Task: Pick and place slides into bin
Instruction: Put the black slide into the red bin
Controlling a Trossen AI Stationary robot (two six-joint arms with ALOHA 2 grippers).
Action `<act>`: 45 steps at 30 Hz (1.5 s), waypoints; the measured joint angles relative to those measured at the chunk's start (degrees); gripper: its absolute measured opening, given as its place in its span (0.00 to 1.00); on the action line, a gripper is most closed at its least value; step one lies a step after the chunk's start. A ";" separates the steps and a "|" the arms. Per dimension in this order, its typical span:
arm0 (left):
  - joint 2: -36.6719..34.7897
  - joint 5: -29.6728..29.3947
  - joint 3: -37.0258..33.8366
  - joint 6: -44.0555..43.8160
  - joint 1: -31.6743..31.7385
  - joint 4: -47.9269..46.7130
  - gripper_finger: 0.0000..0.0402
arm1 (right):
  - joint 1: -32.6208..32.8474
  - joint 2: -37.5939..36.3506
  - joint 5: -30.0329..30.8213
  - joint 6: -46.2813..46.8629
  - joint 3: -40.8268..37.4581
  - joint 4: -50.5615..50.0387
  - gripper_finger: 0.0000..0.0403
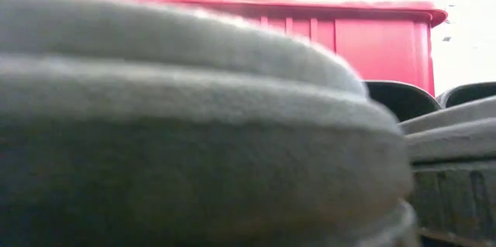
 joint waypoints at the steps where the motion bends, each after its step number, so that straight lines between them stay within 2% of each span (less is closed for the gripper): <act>1: 1.03 0.13 1.33 -0.95 -0.37 -1.05 0.51 | 0.70 0.00 0.50 -0.56 0.00 0.19 0.38; 7: 6.28 3.46 7.91 -7.26 -1.97 -6.67 0.51 | 4.17 0.00 5.40 -2.73 0.00 1.02 0.38; 11: 8.98 6.00 9.18 -11.19 -2.28 -8.77 0.51 | 5.63 0.01 7.65 -3.35 0.00 1.24 0.38; 23: 14.53 15.10 10.13 -19.18 -2.05 -8.02 0.51 | 8.29 2.05 7.87 -0.60 0.00 1.54 0.38; 30: 20.68 20.61 14.89 -19.26 -0.69 -8.20 0.51 | 9.16 3.39 12.11 -0.53 0.00 2.26 0.38; 45: 24.98 25.22 15.92 -21.06 3.46 -13.47 0.51 | 9.76 3.39 11.98 -0.51 0.00 2.29 0.38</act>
